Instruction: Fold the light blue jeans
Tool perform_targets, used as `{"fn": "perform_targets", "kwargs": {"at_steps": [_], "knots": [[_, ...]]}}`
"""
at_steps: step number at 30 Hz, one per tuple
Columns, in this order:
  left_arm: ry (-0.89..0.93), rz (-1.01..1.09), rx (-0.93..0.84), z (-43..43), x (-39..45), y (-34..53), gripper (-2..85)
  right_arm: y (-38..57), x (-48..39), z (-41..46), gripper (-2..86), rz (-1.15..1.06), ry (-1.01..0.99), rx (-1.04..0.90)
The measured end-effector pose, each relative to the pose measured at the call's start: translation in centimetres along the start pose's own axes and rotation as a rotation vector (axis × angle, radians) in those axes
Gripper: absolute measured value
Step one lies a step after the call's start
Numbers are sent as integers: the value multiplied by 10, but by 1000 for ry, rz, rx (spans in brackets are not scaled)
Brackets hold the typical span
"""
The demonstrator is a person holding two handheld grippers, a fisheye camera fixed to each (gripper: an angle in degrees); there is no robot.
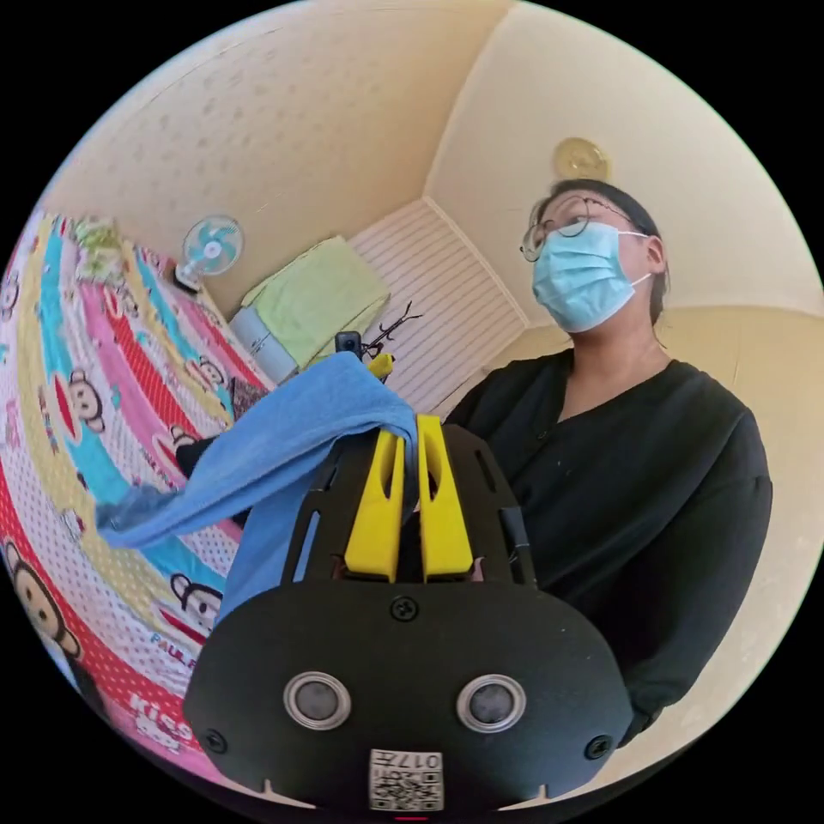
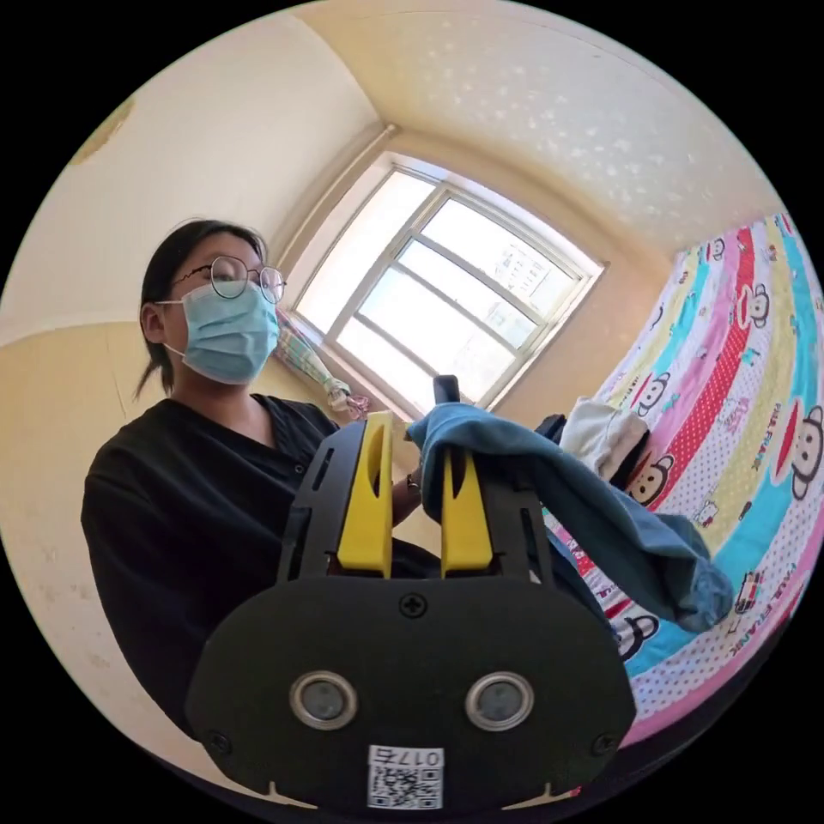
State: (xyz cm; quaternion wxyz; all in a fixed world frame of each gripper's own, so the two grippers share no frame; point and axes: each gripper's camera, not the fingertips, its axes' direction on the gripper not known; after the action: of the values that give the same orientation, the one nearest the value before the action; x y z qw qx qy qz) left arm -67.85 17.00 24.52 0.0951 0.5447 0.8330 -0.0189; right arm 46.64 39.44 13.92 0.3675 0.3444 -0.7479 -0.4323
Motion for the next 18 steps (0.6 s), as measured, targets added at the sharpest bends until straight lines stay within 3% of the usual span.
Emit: {"fn": "perform_targets", "kwargs": {"at_steps": [3,7,9,14,18], "knots": [[-18,132,59,20,53,-51,-5,-54,-61,11,31,-134,65,-57],[-123,108,177,28,57,-85,-7,-105,-48,16,4,-13,215,-75],[-270,6,223,29,13,-94,-7,-116,-2,19,0,79,287,-114],[-364,-301,299,18,-153,-87,-7,-116,204,28,-3,376,345,-173],[-398,-423,346,22,-260,-63,-5,-101,279,37,-1,393,420,-170]]}}
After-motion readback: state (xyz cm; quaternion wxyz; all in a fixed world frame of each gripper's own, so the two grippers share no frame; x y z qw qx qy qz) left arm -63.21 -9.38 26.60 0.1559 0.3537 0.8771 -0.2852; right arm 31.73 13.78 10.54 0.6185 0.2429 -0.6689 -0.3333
